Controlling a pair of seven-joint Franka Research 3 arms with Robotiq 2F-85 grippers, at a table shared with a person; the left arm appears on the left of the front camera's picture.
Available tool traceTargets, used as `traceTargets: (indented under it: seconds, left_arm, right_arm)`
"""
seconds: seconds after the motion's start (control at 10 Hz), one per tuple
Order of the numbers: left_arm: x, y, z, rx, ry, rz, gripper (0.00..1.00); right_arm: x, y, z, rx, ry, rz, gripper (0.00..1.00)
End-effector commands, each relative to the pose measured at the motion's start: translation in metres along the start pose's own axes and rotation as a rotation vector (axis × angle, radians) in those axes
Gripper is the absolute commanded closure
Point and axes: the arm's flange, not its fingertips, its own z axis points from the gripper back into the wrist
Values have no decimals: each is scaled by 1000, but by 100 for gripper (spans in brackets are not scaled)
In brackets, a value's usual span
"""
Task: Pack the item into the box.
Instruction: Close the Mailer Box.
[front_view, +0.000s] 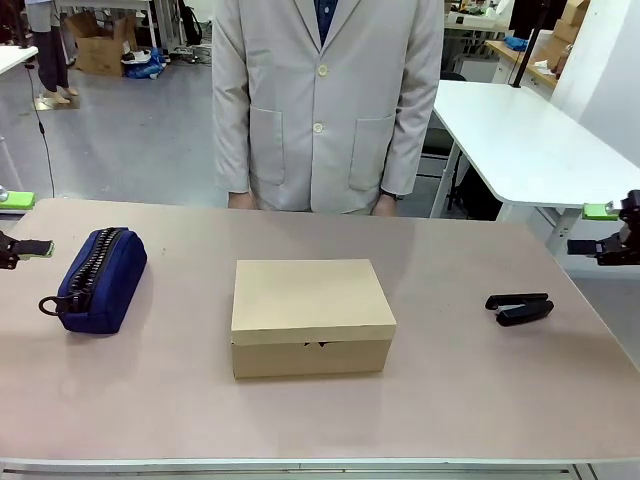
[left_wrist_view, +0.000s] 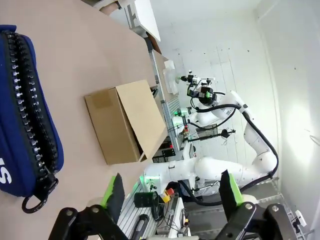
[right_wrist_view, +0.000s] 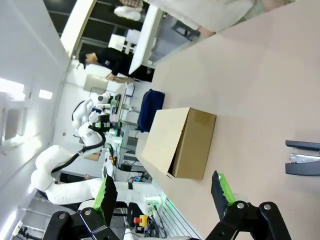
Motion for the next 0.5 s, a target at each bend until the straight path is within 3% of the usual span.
traceTargets:
  seconds: [0.0,0.4]
  left_arm:
    - [0,-3,0,10,-4,-10,0]
    - [0,-3,0,10,-4,-10,0]
  right_arm:
    - [-1,2,1,1,4,3,0]
    - [-1,2,1,1,4,3,0]
